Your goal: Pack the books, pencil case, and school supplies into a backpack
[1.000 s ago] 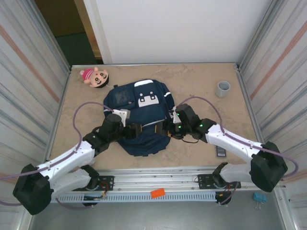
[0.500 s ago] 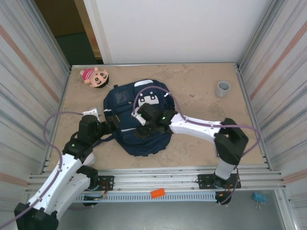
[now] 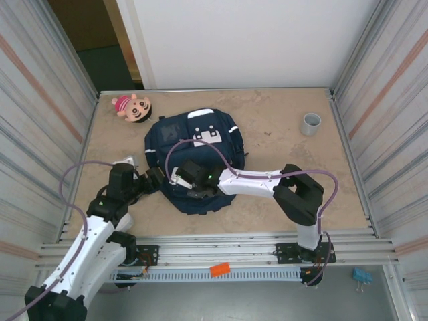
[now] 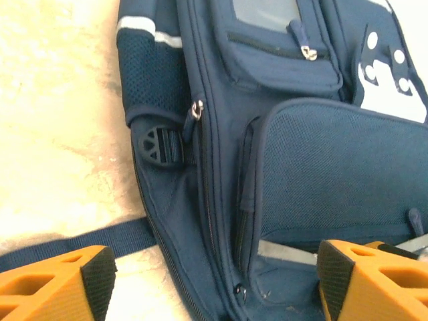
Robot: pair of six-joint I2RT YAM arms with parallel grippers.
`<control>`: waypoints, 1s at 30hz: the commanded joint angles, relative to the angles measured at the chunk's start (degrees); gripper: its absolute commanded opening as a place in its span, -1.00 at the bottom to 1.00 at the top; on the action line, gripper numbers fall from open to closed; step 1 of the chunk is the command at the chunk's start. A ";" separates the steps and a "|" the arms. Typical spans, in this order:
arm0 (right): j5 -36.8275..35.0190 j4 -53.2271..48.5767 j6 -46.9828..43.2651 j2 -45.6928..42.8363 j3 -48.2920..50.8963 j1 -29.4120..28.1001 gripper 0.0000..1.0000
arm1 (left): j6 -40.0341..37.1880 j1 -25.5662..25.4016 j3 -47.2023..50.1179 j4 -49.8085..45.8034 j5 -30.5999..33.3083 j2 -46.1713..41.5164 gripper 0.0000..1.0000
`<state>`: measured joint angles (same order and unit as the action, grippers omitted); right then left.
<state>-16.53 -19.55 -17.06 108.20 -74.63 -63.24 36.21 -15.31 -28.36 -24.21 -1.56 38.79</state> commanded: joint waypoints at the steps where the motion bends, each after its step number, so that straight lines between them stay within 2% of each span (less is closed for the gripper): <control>1: -4.56 0.91 -2.72 -4.49 1.80 1.01 -0.67 | -1.44 0.65 -0.62 0.46 -1.60 1.09 0.62; 5: -2.15 -0.90 -1.56 -9.98 3.27 1.91 -0.88 | -3.87 0.64 -1.21 0.65 -1.29 1.86 0.60; 10: 1.11 -2.25 -1.45 -15.20 6.08 3.90 -0.88 | -4.68 0.72 -1.35 1.10 -1.40 2.12 0.60; 12: 1.92 -2.93 -1.75 -16.98 6.56 4.67 -0.98 | -4.64 0.69 -1.35 1.14 -2.06 2.37 0.59; 15: 5.62 -5.11 -1.51 -19.92 6.08 6.47 -1.00 | -8.88 0.68 -1.38 2.15 -5.06 2.78 0.53; 20: 10.47 -6.69 -1.91 -24.45 6.94 10.43 -1.00 | -25.78 0.71 -1.63 6.36 -11.54 3.93 0.37; 23: 10.80 -7.36 -2.57 -25.62 7.61 12.85 -1.00 | -41.26 0.64 -4.61 5.39 -18.82 6.93 0.32; 28: 11.83 -7.52 -2.98 -27.11 8.60 14.90 -1.00 | -60.31 0.68 -13.50 -6.63 -18.66 17.76 0.29; 30: 12.13 -7.33 -2.94 -27.47 9.01 15.17 -1.00 | -67.47 0.71 -14.42 -8.46 -17.48 21.90 0.26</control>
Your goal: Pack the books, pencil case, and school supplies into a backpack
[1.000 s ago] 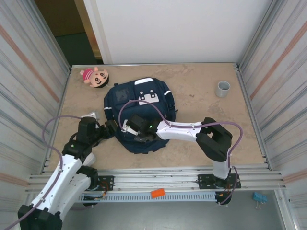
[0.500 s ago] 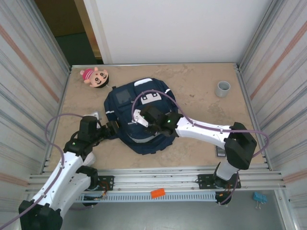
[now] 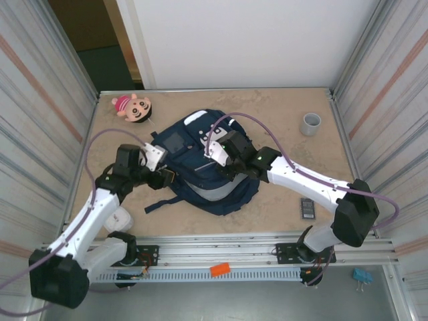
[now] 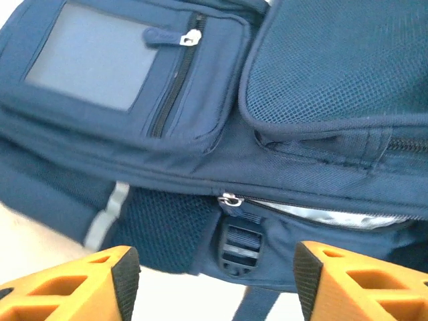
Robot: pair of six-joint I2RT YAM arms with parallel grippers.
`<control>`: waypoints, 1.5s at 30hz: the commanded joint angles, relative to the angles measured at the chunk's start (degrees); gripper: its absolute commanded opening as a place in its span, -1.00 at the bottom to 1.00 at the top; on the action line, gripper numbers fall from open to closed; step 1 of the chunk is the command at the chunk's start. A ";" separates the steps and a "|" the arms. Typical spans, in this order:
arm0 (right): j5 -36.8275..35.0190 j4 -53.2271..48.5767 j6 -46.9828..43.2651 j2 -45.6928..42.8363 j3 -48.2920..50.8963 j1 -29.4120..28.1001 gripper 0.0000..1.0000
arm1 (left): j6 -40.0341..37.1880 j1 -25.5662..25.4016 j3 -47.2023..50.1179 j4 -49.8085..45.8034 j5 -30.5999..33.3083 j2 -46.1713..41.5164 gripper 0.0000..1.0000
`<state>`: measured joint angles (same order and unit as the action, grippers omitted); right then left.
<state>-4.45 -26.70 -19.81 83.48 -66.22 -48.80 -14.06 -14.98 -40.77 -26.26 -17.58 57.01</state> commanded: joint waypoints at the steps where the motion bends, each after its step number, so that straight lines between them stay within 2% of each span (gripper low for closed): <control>1: 0.21 0.10 -0.07 -2.88 0.71 0.70 -1.00 | -20.45 0.32 -2.30 -6.49 -1.11 5.65 0.23; 7: 0.58 0.97 0.83 -3.25 1.21 0.72 -1.00 | -29.67 0.37 -2.36 -2.45 -4.35 14.96 0.22; 13: 0.45 1.64 1.57 -3.85 1.89 0.72 -1.00 | -28.53 0.37 -5.22 1.11 -8.50 22.77 0.24; 17: 0.36 2.13 2.12 -4.14 2.20 0.77 -1.00 | -26.18 0.34 -5.67 4.55 -12.51 24.76 0.18; 23: -0.87 2.92 2.88 -4.46 2.93 1.06 -1.00 | -22.38 0.39 -5.03 7.22 -18.09 22.93 -0.34; 27: -0.61 3.62 4.55 -4.55 3.18 1.64 -1.00 | -20.37 0.39 -5.65 5.65 -20.78 21.85 -0.78; 29: -0.57 4.09 5.19 -4.48 3.45 1.84 -1.00 | -19.11 0.35 -5.72 5.26 -21.69 21.13 -0.93; 31: -0.74 4.32 5.81 -4.23 3.51 2.12 -1.00 | -16.92 0.39 -5.63 5.42 -22.27 20.10 -1.00; 38: 0.38 5.40 8.86 -4.42 4.08 3.20 -1.00 | -10.20 -1.64 -4.45 5.52 -23.38 16.79 -1.00; 43: 1.95 6.74 10.93 -5.24 5.36 4.26 -1.00 | 2.93 -2.33 -4.70 6.07 -21.13 17.06 -1.00; 45: 2.02 7.17 11.19 -5.26 6.00 4.25 -1.00 | 8.37 -2.38 -4.71 6.49 -22.82 17.50 -1.00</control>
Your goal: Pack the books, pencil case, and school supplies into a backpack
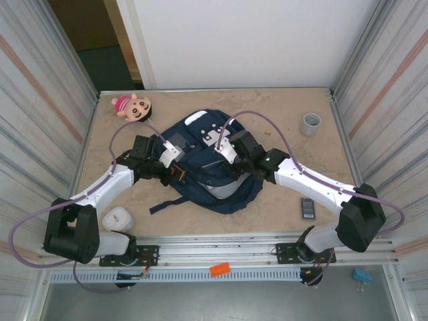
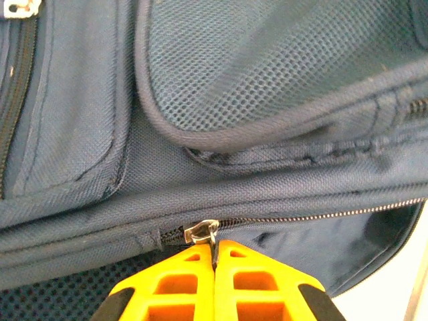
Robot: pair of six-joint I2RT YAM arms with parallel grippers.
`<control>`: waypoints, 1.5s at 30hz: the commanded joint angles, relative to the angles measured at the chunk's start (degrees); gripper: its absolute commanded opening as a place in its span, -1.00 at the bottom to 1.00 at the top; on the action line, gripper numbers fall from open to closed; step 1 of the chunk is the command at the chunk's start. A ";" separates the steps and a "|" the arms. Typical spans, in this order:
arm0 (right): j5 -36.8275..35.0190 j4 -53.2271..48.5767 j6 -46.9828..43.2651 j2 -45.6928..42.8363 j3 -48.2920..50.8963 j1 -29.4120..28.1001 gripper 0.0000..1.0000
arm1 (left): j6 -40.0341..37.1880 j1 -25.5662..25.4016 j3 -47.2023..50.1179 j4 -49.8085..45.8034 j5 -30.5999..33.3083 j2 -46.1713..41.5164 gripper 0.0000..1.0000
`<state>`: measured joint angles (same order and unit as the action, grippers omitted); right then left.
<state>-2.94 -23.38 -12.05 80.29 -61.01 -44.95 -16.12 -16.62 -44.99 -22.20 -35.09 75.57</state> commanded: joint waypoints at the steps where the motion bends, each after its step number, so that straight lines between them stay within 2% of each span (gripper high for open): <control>1: 0.40 3.80 3.45 -2.08 0.89 0.39 -1.00 | 12.33 -0.71 -0.58 2.33 -5.99 -0.89 -1.00; 5: -0.01 4.02 3.57 -1.84 1.57 0.64 -1.00 | 17.84 -0.75 -1.49 0.57 -9.65 -0.19 -1.00; 9: 1.02 5.46 4.71 -1.50 2.11 0.69 -1.00 | 25.63 -1.19 0.47 5.93 -15.91 0.78 -1.00; 11: 1.23 5.75 5.50 -1.13 1.82 0.74 -1.00 | 25.78 -1.48 0.31 4.90 -14.78 1.38 -1.00; 13: 0.82 5.63 5.89 -1.29 2.05 0.73 -1.00 | 25.03 -1.38 0.16 2.08 -8.51 0.85 -1.00; 15: 0.73 5.55 5.99 -2.16 2.51 0.99 -1.00 | 25.17 -0.73 1.02 1.31 -1.26 -1.13 -0.78; 18: 1.42 5.23 6.06 -3.62 2.91 1.98 -1.00 | 26.22 0.39 3.62 3.73 3.39 -4.46 -0.29; 19: 1.65 5.16 6.16 -4.00 3.00 2.41 -1.00 | 26.71 0.56 4.83 5.01 4.99 -5.86 -0.19; 23: 2.91 5.21 6.60 -4.92 3.17 3.76 -1.00 | 27.72 0.56 8.54 7.91 8.68 -8.30 -0.10; 31: 4.07 5.45 6.94 -4.67 2.66 4.16 -1.00 | 27.46 -3.89 9.79 12.45 5.20 -5.08 0.07; 35: 4.05 5.49 6.98 -4.97 2.70 4.15 -1.00 | 27.97 -5.00 9.49 15.18 7.04 -2.47 -0.02; 40: 4.31 5.29 7.04 -5.15 2.57 4.30 -1.00 | 28.46 -5.00 9.97 18.16 11.06 -0.36 -0.36; 45: 4.29 5.18 7.26 -5.19 2.71 4.51 -1.00 | 30.08 -5.00 9.95 20.69 9.96 -1.28 -0.71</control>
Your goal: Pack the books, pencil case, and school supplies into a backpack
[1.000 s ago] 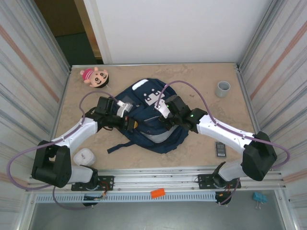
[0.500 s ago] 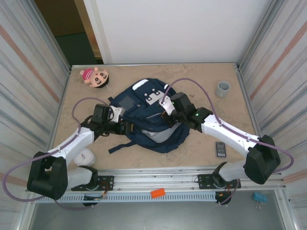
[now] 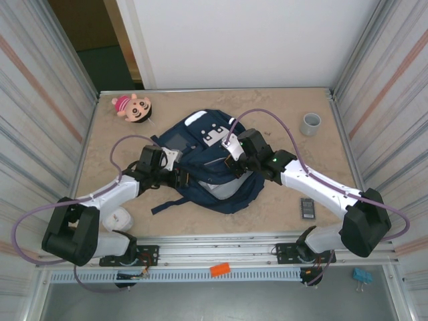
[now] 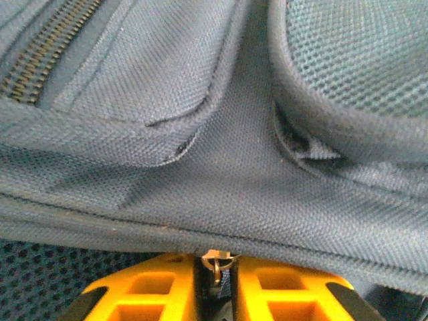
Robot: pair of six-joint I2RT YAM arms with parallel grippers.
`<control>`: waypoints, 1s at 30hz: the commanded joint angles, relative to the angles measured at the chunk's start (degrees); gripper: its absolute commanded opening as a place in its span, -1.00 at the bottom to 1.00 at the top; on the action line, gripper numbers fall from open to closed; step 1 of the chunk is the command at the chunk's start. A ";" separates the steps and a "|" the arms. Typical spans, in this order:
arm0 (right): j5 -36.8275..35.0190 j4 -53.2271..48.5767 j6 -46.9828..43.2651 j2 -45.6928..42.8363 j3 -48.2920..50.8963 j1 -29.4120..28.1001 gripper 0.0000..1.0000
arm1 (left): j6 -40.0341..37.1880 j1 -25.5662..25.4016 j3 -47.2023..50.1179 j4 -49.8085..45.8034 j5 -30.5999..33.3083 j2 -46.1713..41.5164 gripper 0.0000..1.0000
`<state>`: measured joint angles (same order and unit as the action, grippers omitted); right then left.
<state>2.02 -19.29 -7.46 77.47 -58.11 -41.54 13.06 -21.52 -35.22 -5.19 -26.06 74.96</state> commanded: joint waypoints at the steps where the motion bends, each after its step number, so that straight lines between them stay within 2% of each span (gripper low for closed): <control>1: -0.67 1.12 2.76 -2.37 -0.23 1.10 -1.00 | 1.38 -0.10 0.15 3.74 0.10 -1.35 -0.75; 9: -0.75 1.33 3.09 -1.21 0.02 1.20 -1.00 | 6.83 0.15 0.89 5.04 -8.87 -5.63 -0.84; 17: -1.71 1.60 2.22 -0.58 1.12 1.46 -1.00 | 14.08 2.11 3.13 10.05 -20.57 -3.03 -0.86; 22: -2.19 1.60 2.31 -0.38 1.51 1.46 -1.00 | 19.42 2.28 4.28 14.15 -22.32 -3.00 -0.89; 25: -1.05 2.43 5.08 -0.51 1.77 1.48 -1.00 | 16.13 0.42 2.96 7.99 -17.46 -4.46 -0.90; 27: -2.56 1.74 8.68 -0.29 1.17 1.53 -1.00 | 12.44 -2.33 2.10 2.82 -9.86 -6.26 -0.92; 29: -2.31 -0.14 13.23 -0.42 0.28 2.50 -1.00 | 11.63 -4.27 3.05 2.47 -3.67 -7.89 -0.92; 30: -0.68 -1.06 15.76 -0.63 0.23 3.42 -0.88 | 12.43 -4.89 4.03 3.72 -1.48 -8.48 -0.92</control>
<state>1.21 -19.94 -1.06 77.49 -56.69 -40.01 27.73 -23.94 -31.14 -0.21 -32.75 70.11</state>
